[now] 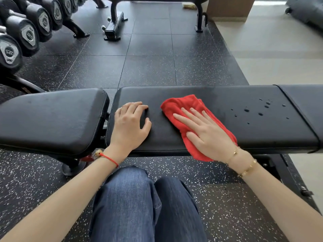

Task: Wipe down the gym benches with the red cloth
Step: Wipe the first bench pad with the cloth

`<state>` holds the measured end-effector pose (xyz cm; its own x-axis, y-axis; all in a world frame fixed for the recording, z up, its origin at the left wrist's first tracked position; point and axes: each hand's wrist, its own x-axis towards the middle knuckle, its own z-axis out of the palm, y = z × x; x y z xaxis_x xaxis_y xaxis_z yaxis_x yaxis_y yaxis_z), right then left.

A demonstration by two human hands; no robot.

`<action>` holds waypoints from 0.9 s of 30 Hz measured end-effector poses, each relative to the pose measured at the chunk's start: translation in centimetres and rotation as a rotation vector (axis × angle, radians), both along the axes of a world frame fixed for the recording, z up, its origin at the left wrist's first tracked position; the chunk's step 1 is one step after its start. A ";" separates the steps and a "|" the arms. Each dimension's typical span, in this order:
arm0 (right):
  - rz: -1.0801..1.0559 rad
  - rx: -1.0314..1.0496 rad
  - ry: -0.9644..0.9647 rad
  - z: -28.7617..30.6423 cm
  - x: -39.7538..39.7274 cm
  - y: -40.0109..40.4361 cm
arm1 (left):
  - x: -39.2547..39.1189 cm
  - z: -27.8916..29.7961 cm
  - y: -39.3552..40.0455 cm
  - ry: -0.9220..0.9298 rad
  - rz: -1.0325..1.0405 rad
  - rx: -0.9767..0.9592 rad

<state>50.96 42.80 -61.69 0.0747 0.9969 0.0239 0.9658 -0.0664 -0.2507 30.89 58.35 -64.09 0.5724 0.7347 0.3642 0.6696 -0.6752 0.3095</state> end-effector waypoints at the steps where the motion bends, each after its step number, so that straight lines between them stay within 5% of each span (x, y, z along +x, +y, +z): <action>1: -0.016 -0.007 0.002 0.0 1.1 0.2 | 0.0 0.0 0.0 0.001 0.000 0.001; 8: -0.292 -0.051 -0.005 0.5 3.1 8.7 | 0.1 0.1 -0.2 0.003 0.002 -0.004; 17: 0.033 0.034 -0.046 -0.1 -4.2 1.2 | 0.0 0.2 -0.1 -0.006 -0.011 -0.007; 27: -0.360 -0.024 -0.024 0.4 4.3 7.5 | 0.0 0.3 -0.3 -0.030 -0.010 -0.020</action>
